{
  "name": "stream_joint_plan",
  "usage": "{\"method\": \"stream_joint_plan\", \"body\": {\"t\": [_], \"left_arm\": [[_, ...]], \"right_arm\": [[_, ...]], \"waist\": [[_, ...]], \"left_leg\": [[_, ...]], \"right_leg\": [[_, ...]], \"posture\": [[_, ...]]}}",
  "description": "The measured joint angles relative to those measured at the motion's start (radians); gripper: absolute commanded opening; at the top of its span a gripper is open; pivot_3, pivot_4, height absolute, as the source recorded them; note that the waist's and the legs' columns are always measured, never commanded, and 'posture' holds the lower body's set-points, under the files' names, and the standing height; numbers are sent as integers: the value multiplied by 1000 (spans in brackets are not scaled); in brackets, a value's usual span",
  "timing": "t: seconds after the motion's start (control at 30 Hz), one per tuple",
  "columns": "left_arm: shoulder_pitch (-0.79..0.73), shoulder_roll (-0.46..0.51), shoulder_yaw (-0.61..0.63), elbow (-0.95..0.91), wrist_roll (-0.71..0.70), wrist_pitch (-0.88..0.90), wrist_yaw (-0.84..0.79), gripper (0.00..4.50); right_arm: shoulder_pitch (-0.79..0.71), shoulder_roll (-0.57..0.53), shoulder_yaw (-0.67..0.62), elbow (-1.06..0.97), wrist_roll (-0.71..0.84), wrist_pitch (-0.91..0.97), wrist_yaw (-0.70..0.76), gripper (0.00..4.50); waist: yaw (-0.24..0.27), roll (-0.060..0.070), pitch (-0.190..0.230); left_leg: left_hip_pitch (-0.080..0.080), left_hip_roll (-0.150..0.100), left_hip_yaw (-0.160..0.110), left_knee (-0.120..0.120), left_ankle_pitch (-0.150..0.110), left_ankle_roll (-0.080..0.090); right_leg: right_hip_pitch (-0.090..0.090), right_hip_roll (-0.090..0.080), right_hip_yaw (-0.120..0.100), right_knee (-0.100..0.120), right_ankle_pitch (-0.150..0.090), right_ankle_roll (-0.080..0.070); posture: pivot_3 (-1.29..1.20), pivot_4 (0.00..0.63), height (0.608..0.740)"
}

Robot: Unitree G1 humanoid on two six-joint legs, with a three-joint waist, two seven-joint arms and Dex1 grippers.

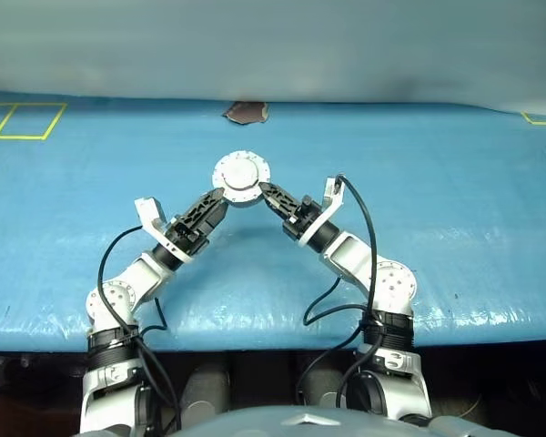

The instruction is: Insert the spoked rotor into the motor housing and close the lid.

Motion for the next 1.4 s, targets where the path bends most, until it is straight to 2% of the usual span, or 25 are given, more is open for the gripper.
{"method": "stream_joint_plan", "body": {"t": [0.13, 0.53, 0.8, 0.97, 1.4], "left_arm": [[-18, -15, 11, 24, -18, -4, 18, 4478], [-51, -42, -30, 49, 92, -73, 11, 4478], [-52, -23, -33, 48, 105, -79, -3, 2010], [-53, -13, -28, 53, 66, -54, -3, 2010], [-53, -12, -28, 57, 67, -54, -4, 2010]], "right_arm": [[18, -12, 23, -30, -6, -2, 1, 1154], [70, -41, 67, -57, -19, -3, 10, 1154], [75, -44, 70, -83, -19, -4, 46, 1154], [77, -46, 70, -87, -19, -3, 67, 1154], [78, -46, 70, -87, -29, -3, 72, 1154]], "waist": [[1, 0, 0], [4, 0, 0], [3, 0, 0], [3, 0, 0], [3, 0, 0]], "left_leg": [[0, 0, 0, 0, 0, 0], [0, 0, 0, 0, 0, 0], [0, 0, 0, 0, 0, 0], [0, 0, 0, 1, 0, 0], [0, 0, 0, 1, 0, 0]], "right_leg": [[0, 0, 0, 0, 0, 0], [0, 0, 1, 0, 0, 0], [0, 0, 1, 0, 0, 0], [1, 0, 1, 0, 0, 0], [1, 0, 1, 0, 1, 0]], "posture": [[0, 150, 740], [0, 150, 740], [0, 150, 740], [0, 150, 740], [0, 150, 740]]}}
